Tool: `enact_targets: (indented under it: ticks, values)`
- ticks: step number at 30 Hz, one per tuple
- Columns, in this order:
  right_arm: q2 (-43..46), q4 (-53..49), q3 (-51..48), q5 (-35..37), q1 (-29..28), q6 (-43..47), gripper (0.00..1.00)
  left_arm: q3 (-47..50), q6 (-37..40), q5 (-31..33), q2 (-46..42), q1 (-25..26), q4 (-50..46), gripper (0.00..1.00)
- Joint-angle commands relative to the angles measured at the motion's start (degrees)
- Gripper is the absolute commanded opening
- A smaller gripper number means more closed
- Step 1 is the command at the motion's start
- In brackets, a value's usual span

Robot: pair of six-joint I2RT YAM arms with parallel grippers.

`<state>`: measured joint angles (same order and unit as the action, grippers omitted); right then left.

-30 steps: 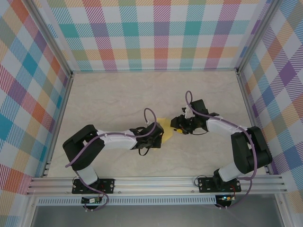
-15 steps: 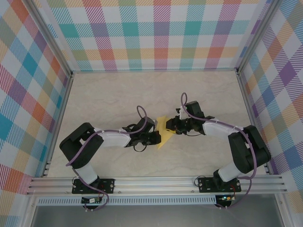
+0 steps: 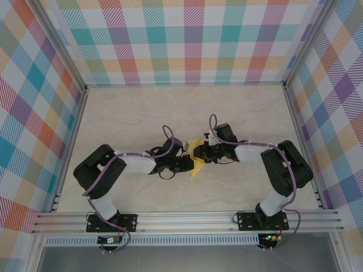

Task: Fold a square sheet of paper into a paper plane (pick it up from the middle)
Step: Fourth fold the wing at the center of the table.

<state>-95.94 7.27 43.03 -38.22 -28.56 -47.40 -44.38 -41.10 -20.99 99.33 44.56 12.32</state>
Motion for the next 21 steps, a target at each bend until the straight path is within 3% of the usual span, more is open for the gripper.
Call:
enact_targets:
  ticks: [1,7,16,21]
  values:
    - [-1.71,1.92,2.72,-0.73,-0.35,-0.64,0.20,0.76,0.58,-1.56,0.57,-0.83,0.08,0.07]
    - [-2.83,-0.60,3.98,1.20,-0.36,0.19,0.20,0.54,1.54,-0.33,-0.91,-0.70,-2.68,0.15]
    - [-3.24,-2.32,4.36,1.49,-0.36,0.88,0.21,1.10,1.42,-0.62,-2.29,-0.34,-2.29,0.16]
    - [-2.81,-3.37,4.68,1.57,-0.36,1.21,0.21,0.97,1.70,-0.89,-1.89,-0.02,-1.13,0.07]
